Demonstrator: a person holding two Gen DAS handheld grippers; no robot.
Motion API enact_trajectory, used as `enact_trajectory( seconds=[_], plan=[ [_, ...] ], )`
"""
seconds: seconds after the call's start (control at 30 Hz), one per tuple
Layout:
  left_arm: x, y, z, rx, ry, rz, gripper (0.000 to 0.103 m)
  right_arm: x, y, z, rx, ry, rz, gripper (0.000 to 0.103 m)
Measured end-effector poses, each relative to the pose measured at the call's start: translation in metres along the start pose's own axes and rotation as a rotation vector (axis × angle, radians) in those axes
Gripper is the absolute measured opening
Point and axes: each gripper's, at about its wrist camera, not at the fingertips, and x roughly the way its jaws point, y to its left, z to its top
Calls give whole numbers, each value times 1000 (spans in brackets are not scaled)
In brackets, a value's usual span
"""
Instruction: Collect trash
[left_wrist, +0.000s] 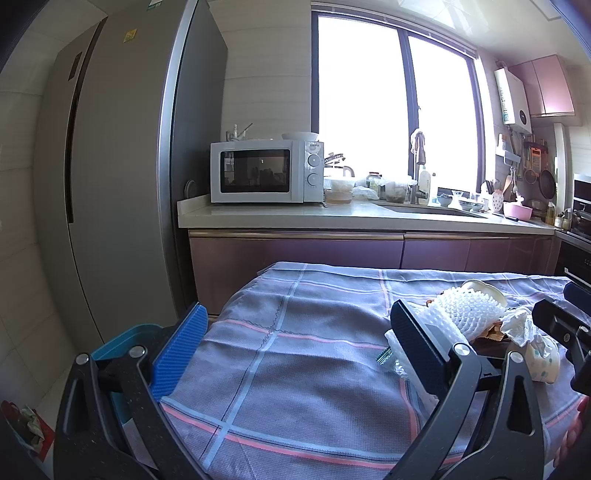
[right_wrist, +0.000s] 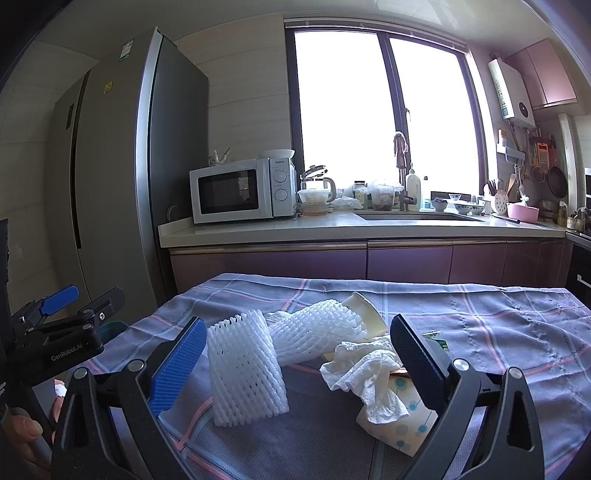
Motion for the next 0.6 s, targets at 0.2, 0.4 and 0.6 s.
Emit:
enact_trajectory(
  seconds=[0.2,0.4,0.6],
  plan=[
    [0,-1,0,0,3,-2,98,1,0,0,1,2,1,96],
    [3,-1,0,-2,11,-7,98,1,-1,0,6,4,0,96],
    [5,-2,-1,0,19,-13,98,2,-4,0,11,8,3,96]
  ],
)
